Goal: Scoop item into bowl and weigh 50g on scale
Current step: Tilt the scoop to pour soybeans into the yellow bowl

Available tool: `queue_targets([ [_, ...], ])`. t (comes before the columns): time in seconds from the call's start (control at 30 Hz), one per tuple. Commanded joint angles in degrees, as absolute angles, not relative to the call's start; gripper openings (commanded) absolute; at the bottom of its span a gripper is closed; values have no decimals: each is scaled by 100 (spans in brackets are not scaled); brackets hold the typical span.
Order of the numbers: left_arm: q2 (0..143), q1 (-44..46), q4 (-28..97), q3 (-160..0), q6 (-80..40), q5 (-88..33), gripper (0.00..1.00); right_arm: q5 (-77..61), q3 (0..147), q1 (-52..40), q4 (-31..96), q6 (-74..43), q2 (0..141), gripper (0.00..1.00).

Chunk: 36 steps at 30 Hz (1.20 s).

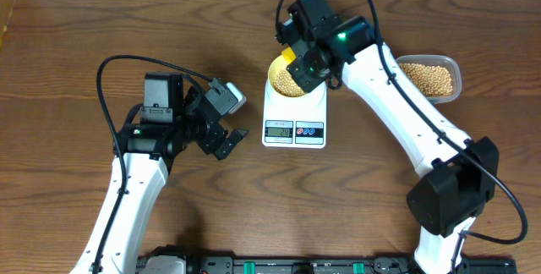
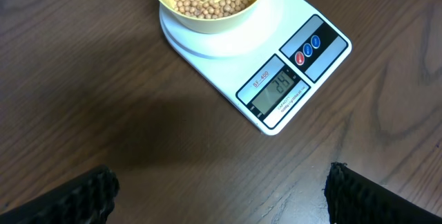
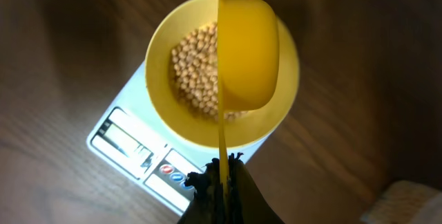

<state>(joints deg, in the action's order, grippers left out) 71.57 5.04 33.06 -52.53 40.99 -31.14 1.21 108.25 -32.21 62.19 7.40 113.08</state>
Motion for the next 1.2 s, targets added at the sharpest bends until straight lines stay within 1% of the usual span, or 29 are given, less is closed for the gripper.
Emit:
queue_targets([
  [0.0,7192,489,3321,-5266,4198,-3081,98,854,11026,-3398,6241,939,11120,1],
  [0.23,7192,489,3321,-5266,4198,-3081,97,1535,11032,-3647,6226,1236,11120,1],
  [0.4,7192,489,3321,-5266,4198,-3081,98,1529,11032,-3653,6213,1219,11120,1],
  [0.6,7192,489,3321,-5266,4198,-3081,97,1011,11118,-3426,6195,615,11118,1],
  [0.83,7192,489,3321,-5266,4198,-3081,97,-5,11535,-2585,6477,-38,11059,1],
  [1.0,7192,489,3321,-5266,4198,-3081,98,-681,12055,-1715,7129,-169,11045,1],
  [1.13,7192,489,3321,-5266,4198,-3081,97,-812,12300,-1002,7754,-169,11045,1],
  [1.17,7192,489,3321,-5266,4198,-3081,97,-812,12302,-703,8023,-165,11045,1],
])
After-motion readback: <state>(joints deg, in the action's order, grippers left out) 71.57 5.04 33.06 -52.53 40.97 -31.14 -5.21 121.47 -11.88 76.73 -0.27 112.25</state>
